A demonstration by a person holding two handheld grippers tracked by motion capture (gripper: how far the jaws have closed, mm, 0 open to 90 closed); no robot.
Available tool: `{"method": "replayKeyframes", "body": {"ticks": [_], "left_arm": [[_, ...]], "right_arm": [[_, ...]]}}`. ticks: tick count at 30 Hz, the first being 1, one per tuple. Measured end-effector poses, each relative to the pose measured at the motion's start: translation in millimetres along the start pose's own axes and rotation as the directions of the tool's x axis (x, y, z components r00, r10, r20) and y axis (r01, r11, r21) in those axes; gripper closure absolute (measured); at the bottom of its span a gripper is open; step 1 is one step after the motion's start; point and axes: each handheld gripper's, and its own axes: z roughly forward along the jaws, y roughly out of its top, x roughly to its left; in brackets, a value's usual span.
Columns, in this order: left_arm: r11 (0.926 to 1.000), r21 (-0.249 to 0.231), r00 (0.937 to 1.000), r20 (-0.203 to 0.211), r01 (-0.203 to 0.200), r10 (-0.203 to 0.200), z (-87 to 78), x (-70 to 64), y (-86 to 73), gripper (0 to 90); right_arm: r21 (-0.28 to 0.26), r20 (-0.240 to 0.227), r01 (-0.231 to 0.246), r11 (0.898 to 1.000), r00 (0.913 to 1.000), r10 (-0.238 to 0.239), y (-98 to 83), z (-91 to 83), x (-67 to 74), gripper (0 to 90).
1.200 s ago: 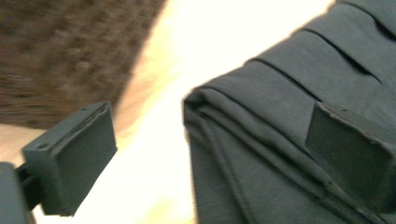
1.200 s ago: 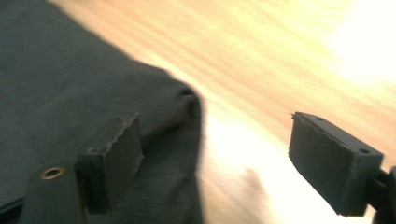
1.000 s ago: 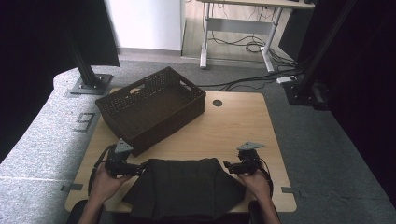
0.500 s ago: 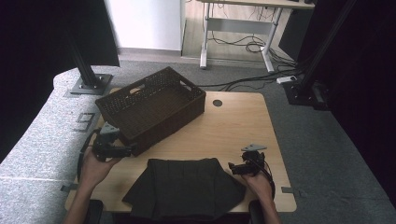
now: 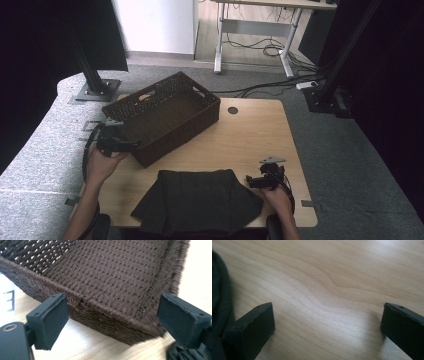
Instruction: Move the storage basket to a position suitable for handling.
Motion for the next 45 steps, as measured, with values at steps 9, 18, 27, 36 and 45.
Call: {"method": "replayKeyframes", "body": {"ticks": [9, 18, 27, 36, 45], "left_arm": [[0.9982, 0.017, 0.9979, -0.030, 0.058, -0.058, 12.4, 6.4, -4.1, 17.2], [0.9977, 0.048, 0.9982, -0.040, 0.047, -0.045, 12.8, 0.7, -0.8, 30.5], [0.9983, 0.055, 0.9997, -0.019, 0.018, -0.017, 14.6, 3.5, 1.8, 33.1], [0.9986, 0.053, 1.0000, -0.005, -0.002, 0.003, 16.3, 5.9, 3.4, 34.5], [0.9972, 0.058, 0.9989, 0.013, -0.046, 0.045, 21.4, 4.2, 8.9, 37.8]], "right_arm": [[-0.034, 0.007, -0.011, 0.999, 0.9999, 0.011, -3.0, 0.7, -1.2, 0.0], [-0.048, 0.021, -0.025, 0.999, 0.9994, 0.026, -3.6, 1.7, -0.4, 0.0], [-0.048, 0.022, -0.025, 0.999, 0.9994, 0.026, -3.5, 1.9, -0.3, 0.0], [-0.048, 0.024, -0.027, 0.998, 0.9993, 0.028, -3.4, 2.0, -0.1, 0.0], [-0.049, 0.024, -0.027, 0.998, 0.9993, 0.028, -3.4, 2.0, -0.1, 0.0]]}}
